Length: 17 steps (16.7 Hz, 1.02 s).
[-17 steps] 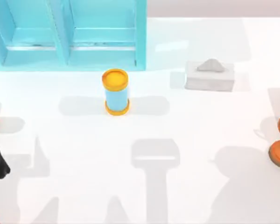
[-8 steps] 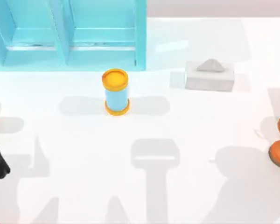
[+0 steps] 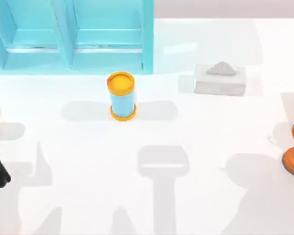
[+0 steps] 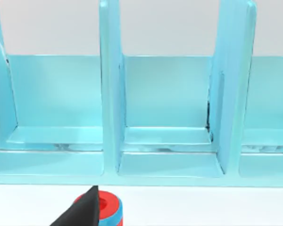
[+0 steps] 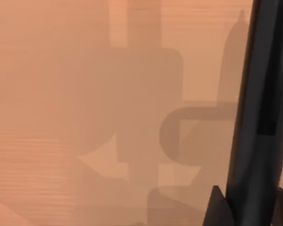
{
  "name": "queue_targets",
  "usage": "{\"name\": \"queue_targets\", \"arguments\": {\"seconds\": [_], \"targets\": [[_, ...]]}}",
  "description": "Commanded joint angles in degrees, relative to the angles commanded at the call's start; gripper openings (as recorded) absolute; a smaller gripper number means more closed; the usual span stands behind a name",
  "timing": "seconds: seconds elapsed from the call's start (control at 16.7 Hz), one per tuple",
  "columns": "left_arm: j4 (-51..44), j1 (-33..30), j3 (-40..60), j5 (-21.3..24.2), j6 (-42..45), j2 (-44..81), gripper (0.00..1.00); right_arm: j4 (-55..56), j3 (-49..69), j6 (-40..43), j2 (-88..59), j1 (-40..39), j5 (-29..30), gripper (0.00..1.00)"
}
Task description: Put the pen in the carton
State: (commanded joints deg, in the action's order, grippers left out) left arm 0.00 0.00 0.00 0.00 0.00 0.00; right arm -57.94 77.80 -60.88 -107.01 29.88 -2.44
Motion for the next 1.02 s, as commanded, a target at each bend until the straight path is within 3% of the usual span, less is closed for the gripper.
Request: {"name": "queue_targets", "arguments": {"seconds": [0.66,1.02], "targets": [[0.00,0.00,0.00,0.00,0.00,0.00,1.00,0.00,0.00,0.00,0.00,0.00,0.00,0.98],[0.00,0.00,0.00,0.00,0.00,0.00,1.00,0.00,0.00,0.00,0.00,0.00,0.00,1.00]]}}
